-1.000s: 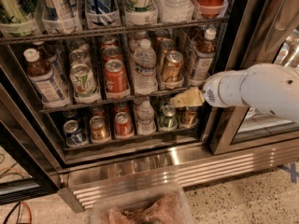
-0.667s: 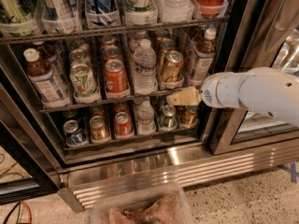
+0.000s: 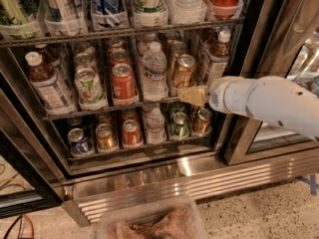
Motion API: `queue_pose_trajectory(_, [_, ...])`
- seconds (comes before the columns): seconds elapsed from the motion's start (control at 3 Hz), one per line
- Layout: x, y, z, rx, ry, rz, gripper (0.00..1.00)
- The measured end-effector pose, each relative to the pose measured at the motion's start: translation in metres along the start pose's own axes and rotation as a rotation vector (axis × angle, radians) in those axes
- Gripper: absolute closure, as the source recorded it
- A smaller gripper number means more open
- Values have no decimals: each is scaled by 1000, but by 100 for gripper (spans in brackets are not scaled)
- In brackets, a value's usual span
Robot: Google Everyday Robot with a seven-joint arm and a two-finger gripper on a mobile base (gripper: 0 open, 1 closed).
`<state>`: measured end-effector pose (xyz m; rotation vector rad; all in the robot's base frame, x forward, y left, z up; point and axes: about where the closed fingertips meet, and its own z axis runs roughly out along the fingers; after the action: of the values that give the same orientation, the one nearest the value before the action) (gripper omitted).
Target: Pick orange can from middle shelf of fridge
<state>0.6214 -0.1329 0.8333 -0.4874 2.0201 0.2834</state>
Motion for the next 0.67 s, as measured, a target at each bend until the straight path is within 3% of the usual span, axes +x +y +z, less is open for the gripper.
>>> queue_pose_trajectory(0.33, [-5, -6, 0, 24, -30, 22, 30])
queue_pose_trajectory(0.67, [-11, -14, 0, 54, -59, 26, 27])
